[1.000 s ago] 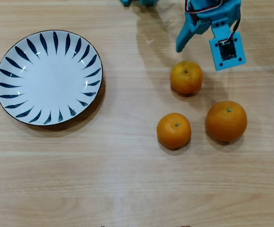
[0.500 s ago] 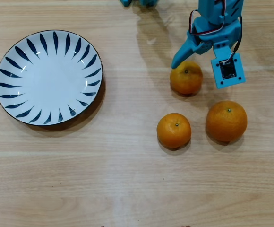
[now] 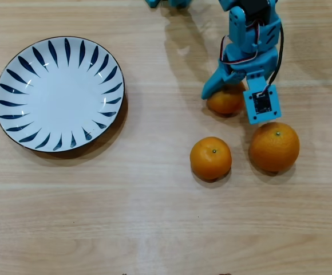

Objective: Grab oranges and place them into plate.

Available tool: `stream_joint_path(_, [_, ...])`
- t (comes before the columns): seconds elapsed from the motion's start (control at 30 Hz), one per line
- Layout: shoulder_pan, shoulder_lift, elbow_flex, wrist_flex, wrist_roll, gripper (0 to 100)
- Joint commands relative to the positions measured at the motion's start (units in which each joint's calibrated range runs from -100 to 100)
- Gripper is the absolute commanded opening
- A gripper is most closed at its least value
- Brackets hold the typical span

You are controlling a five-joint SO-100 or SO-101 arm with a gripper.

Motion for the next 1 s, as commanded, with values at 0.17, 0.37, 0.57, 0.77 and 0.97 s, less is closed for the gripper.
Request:
stream_joint_path(0.17, [1.74,1.13,-0.28,-1.19,0.07,43])
stream_joint_path(0.37, [1.98,1.46,-0.28,-0.85,0.07,33])
stream_joint_path(0.57, [2.06,1.21,-0.28,-0.76,0.07,34])
stream_joint_path(0.77, [3.11,-3.35,-2.82,7.75,0.28,34])
stream_joint_path(0.97, [8.92,-12.74,-4.27,18.66,3.36,34])
